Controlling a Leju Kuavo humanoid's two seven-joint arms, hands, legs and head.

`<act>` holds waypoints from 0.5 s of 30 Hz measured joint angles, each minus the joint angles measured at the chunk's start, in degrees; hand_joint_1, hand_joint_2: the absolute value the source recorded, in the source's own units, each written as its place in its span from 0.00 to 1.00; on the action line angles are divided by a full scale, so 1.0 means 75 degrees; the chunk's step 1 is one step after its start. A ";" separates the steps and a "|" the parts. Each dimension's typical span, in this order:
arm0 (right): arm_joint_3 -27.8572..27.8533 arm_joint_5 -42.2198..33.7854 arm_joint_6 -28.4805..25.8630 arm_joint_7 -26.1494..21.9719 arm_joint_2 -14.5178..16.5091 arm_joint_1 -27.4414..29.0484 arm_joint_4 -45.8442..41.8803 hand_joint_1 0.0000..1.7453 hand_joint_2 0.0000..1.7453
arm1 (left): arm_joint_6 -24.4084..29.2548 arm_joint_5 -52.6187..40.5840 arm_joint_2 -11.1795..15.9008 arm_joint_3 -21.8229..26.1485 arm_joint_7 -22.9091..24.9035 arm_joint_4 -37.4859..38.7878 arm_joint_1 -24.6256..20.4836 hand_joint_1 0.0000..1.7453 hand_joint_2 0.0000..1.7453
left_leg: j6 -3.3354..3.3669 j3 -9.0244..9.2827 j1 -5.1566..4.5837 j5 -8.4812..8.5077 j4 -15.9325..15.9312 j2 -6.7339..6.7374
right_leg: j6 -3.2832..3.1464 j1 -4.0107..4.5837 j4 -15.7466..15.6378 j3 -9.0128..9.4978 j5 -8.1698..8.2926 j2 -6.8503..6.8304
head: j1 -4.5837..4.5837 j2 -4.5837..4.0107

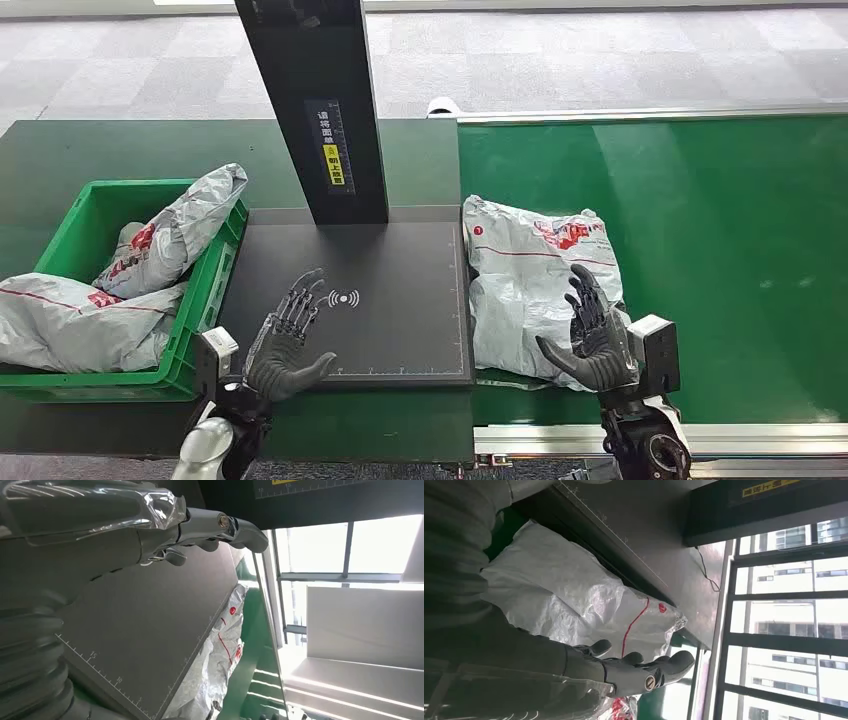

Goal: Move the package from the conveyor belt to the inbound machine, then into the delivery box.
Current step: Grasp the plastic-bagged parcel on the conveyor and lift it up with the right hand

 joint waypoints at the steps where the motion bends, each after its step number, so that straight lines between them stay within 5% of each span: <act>1: 0.0002 0.0059 -0.0046 -0.0042 -0.0009 -0.0022 -0.0009 0.00 1.00 | 0.0001 0.0008 0.0004 -0.0002 0.0006 -0.0001 0.0004 0.00 1.00 | 0.0000 0.0000 0.0000 0.0000 0.0000 0.0000 | 0.0000 0.0000 0.0000 0.0000 0.0000 0.0000 | 0.0000 0.0000; 4: 0.0066 0.1003 -0.0794 -0.0117 -0.0097 -0.0146 -0.0037 0.00 1.00 | 0.0053 0.0085 0.0023 -0.0005 0.0009 -0.0026 0.0075 0.00 1.00 | 0.0000 0.0002 0.0000 0.0000 -0.0001 0.0002 | 0.0000 0.0001 0.0000 0.0001 0.0000 0.0002 | -0.0001 0.0000; 8: 0.0214 0.3932 -0.2920 0.0337 -0.0347 -0.0358 -0.0041 0.00 1.00 | 0.0110 0.0227 0.0051 0.0009 -0.0009 -0.0292 0.0369 0.00 1.00 | 0.0000 -0.0001 -0.0001 0.0000 0.0000 -0.0001 | 0.0000 0.0000 0.0000 0.0002 0.0000 -0.0003 | 0.0001 0.0000; 15: 0.0267 0.4414 -0.3246 0.0509 -0.0527 -0.0504 -0.0034 0.00 1.00 | 0.0104 0.0274 0.0086 0.0012 0.0031 -0.0629 0.0577 0.00 1.00 | 0.0001 -0.0001 -0.0001 0.0000 0.0000 -0.0002 | 0.0000 -0.0001 0.0000 0.0002 0.0000 -0.0004 | -0.0001 0.0000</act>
